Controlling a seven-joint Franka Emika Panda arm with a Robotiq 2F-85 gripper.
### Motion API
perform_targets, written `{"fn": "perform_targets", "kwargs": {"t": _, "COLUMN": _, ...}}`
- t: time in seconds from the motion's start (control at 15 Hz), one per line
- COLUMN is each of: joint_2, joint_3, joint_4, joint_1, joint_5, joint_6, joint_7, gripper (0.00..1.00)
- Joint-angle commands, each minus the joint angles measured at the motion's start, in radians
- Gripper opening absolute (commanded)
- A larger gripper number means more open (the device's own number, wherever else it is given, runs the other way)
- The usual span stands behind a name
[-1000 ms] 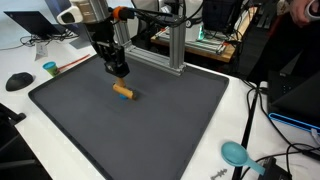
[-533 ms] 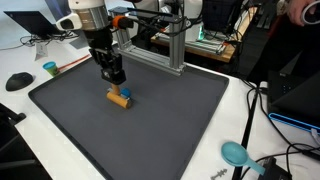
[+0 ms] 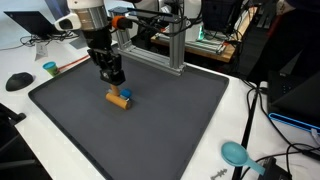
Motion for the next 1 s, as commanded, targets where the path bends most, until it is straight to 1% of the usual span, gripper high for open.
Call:
{"fn": "perform_targets", "kwargs": {"t": 0.0, "joint_2": -0.074, "joint_3": 0.052, "joint_4": -0.039, "joint_1": -0.048, "joint_5": 0.038, "joint_6": -0.001, "joint_7": -0.169, "gripper": 0.22}}
{"fn": "perform_targets", "kwargs": {"t": 0.13, "joint_2": -0.116, "joint_3": 0.073, "joint_4": -0.050, "joint_1": -0.066, "joint_5": 0.034, "joint_6": -0.012, "joint_7": -0.287, "gripper": 0.22}}
{"fn": "perform_targets", "kwargs": {"t": 0.33, "joint_2": -0.187, "joint_3": 0.093, "joint_4": -0.057, "joint_1": -0.087, "joint_5": 0.035, "joint_6": -0.074, "joint_7": -0.458, "gripper": 0.22}}
{"fn": "perform_targets", "kwargs": {"t": 0.4, "joint_2": -0.211, "joint_3": 0.097, "joint_4": -0.056, "joint_1": -0.090, "joint_5": 0.035, "joint_6": -0.110, "joint_7": -0.513, "gripper": 0.22}}
{"fn": "perform_targets", "kwargs": {"t": 0.6, "joint_2": -0.279, "joint_3": 0.096, "joint_4": -0.066, "joint_1": -0.071, "joint_5": 0.024, "joint_6": -0.202, "joint_7": -0.653, "gripper": 0.22}}
{"fn": "perform_targets", "kwargs": {"t": 0.73, "joint_2": -0.296, "joint_3": 0.087, "joint_4": -0.057, "joint_1": -0.050, "joint_5": -0.005, "joint_6": -0.276, "joint_7": -0.726, "gripper": 0.22}}
{"fn": "perform_targets", "kwargs": {"t": 0.87, "joint_2": -0.306, "joint_3": 0.079, "joint_4": -0.059, "joint_1": -0.036, "joint_5": -0.032, "joint_6": -0.311, "joint_7": -0.810, "gripper": 0.22}}
{"fn": "perform_targets", "kwargs": {"t": 0.93, "joint_2": -0.274, "joint_3": 0.069, "joint_4": -0.036, "joint_1": -0.028, "joint_5": -0.005, "joint_6": -0.287, "joint_7": -0.735, "gripper": 0.47}}
